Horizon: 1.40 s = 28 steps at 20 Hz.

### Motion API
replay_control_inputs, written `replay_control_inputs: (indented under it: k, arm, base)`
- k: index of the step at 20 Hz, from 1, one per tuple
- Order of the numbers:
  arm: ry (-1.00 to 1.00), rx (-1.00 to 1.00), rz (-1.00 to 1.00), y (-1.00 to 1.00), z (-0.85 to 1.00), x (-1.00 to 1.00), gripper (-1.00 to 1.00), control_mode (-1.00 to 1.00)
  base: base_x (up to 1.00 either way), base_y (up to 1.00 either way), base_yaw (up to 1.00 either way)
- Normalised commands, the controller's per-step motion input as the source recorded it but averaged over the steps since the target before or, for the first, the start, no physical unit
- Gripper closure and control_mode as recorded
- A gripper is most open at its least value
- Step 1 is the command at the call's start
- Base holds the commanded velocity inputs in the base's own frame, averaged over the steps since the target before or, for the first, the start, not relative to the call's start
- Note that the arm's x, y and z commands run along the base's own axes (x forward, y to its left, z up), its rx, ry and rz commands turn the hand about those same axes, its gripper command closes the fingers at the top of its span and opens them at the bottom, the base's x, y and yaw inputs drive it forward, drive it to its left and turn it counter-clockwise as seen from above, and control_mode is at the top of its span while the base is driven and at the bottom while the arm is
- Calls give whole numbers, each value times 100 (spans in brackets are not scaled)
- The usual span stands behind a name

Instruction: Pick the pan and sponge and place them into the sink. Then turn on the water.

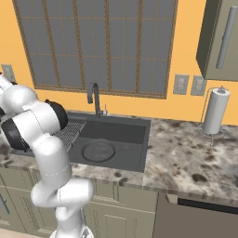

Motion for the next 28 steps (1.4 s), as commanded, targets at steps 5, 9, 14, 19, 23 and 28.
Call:
replay_control_inputs:
  k: [5,9,14,19,23,28]
  arm:
    - [1,9,-8,-43,12,-10,100,-100]
    - [0,7,-6,-49,10,-7,100,-100]
    - [0,4,-5,-52,6,-6,100,-100]
    - [0,1,-5,-53,3,-7,100,-100]
    - [0,0,-5,-52,4,-8,100,-100]
    - [0,0,-5,-51,4,-10,100,-100]
  base:
    - [0,0,0]
    - [0,0,0]
    - [0,0,0]
    - [0,0,0]
    - [0,0,0]
    - [0,0,0]
